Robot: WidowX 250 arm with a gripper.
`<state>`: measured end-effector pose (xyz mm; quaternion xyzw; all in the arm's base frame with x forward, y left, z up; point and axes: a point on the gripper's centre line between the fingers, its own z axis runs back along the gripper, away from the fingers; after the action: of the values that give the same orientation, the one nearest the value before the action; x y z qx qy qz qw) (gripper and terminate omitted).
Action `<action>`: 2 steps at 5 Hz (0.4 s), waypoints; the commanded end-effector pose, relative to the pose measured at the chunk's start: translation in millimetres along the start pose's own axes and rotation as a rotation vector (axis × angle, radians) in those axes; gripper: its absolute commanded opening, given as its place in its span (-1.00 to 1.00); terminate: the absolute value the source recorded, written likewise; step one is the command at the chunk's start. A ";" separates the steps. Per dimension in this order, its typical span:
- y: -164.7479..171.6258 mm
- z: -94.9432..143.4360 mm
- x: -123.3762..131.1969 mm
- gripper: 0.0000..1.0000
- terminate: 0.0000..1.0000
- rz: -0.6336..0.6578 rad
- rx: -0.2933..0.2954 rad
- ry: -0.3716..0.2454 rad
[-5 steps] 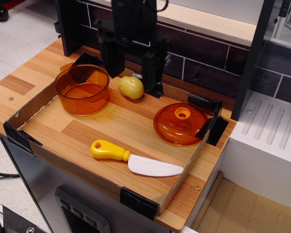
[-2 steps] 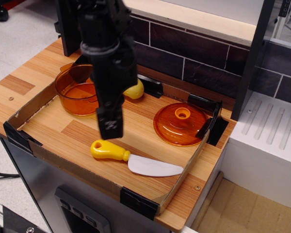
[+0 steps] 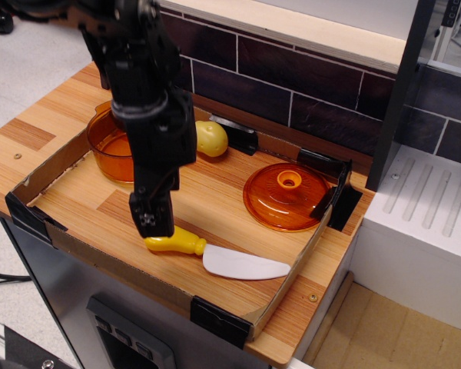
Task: Put knife in pot
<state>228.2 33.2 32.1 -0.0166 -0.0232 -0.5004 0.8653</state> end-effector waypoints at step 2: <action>5.7 -24.3 -3.5 1.00 -1.00 0.016 0.034 0.027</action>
<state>225.1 31.1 2.8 -0.0022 -0.0125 -0.4897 0.8718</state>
